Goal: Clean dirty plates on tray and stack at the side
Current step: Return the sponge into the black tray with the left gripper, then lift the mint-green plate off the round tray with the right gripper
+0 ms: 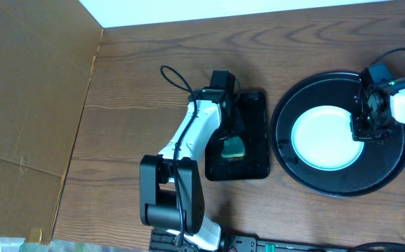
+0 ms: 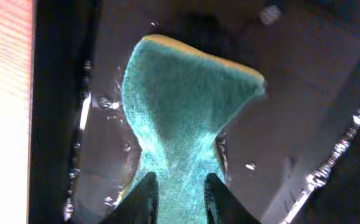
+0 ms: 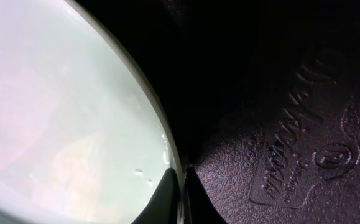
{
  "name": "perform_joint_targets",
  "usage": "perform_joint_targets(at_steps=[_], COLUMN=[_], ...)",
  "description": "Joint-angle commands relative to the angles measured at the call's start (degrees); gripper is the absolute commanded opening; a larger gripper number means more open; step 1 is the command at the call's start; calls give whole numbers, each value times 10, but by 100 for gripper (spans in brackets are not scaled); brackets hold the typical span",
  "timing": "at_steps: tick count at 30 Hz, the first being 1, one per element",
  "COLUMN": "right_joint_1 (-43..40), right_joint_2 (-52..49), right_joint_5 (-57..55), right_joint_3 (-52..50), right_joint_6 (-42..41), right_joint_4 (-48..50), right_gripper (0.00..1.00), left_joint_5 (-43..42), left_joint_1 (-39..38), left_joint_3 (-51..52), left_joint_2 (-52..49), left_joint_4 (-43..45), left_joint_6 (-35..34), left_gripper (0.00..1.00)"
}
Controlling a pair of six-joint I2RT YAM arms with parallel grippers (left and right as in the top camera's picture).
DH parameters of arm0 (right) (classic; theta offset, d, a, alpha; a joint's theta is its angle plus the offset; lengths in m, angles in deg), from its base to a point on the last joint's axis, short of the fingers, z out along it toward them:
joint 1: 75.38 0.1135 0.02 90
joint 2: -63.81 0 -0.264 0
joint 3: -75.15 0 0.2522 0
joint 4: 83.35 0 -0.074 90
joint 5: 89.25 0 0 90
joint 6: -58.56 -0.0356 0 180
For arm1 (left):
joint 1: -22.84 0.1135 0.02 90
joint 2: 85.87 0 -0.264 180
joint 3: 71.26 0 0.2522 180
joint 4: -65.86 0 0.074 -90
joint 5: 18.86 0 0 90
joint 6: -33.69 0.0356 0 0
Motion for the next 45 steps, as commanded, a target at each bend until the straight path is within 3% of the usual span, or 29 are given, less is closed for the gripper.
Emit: perform_joint_targets(at_steps=[1,4,7,8,10,18,31,38,45], right_joint_1=[-1,-1,-1,-1,-1,-1,2,70,177], right_joint_2=[-5,-5,-5,-5,-5,10,132,149,131], right_joint_5=[-35,-35,-36,-36,-35,-29,5,27,-49], right_joint_3=[-5,-5,-6,-6,-5,4,66,77,77], right_joint_6=[5,5,5,5,4,5,-22,-26,-47], right_joint_4=[3,11,31,38,48,33,22,110,240], right_gripper=[1,1,12,11,1,1,1,1,1], left_joint_5=[-65,-71,-71,-71,-71,-70,-69,-69,-69], left_joint_1=[3,3,3,3,3,3,3,3,3], left_joint_3=[-19,-26,-27,-27,-27,-27,-27,-27,-27], left_joint_2=[37,69,116,130,172,318,356,356,356], left_joint_4=[-9,-19,-24,-25,-27,-35,-35,-35,-35], left_joint_6=[11,11,11,11,11,11,11,11,11], left_gripper=[35,39,42,43,49,77,79,79,79])
